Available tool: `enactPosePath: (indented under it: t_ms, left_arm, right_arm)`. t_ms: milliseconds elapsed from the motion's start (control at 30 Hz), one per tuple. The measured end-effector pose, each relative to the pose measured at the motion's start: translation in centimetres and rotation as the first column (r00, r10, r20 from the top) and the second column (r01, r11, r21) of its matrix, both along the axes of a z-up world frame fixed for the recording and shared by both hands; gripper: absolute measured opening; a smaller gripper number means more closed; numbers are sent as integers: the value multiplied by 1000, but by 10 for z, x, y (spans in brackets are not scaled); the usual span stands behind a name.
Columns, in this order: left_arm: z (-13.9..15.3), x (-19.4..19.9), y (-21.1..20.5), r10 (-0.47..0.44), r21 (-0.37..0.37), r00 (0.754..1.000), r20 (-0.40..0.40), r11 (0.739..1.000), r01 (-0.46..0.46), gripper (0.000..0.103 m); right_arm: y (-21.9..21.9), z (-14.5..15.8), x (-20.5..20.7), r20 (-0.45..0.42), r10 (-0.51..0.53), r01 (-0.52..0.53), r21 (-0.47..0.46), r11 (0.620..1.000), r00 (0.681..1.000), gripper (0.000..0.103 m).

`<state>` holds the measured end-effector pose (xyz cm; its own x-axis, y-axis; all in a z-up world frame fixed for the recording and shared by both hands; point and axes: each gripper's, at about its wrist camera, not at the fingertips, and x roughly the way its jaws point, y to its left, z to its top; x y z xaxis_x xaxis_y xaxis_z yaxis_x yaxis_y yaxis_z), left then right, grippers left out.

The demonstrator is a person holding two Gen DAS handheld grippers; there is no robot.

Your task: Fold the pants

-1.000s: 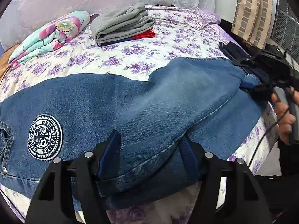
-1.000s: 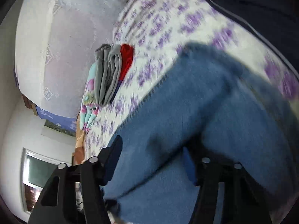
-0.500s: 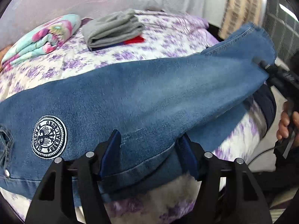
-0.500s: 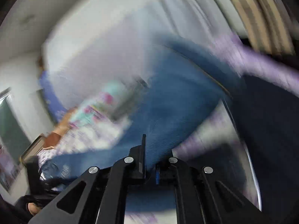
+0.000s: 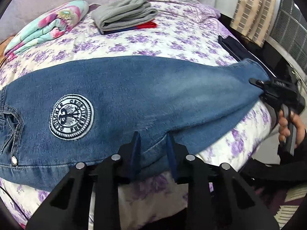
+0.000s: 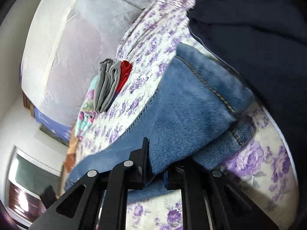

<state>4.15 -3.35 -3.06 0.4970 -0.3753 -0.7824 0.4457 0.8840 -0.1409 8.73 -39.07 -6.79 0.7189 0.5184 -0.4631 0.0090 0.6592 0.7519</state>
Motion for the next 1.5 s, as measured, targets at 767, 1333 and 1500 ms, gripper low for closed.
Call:
enactPosePath:
  t_ms: [767,1333,1500]
  left_arm:
    - [20,-23,-38,-167,249,977,136,960,130,9]
    - [38,-5,21,-52,18,995,82,999,51,72]
    - [-14,18,38,37,112,999,-24,993,-34,68]
  right_arm:
    - [0,30,-13,74,42,-32,-131,991,996,9]
    - [-29,75,-70,280,-184,270,-309,912,942,58]
    - [43,42,1,55,110,-80,-387,919,992,61]
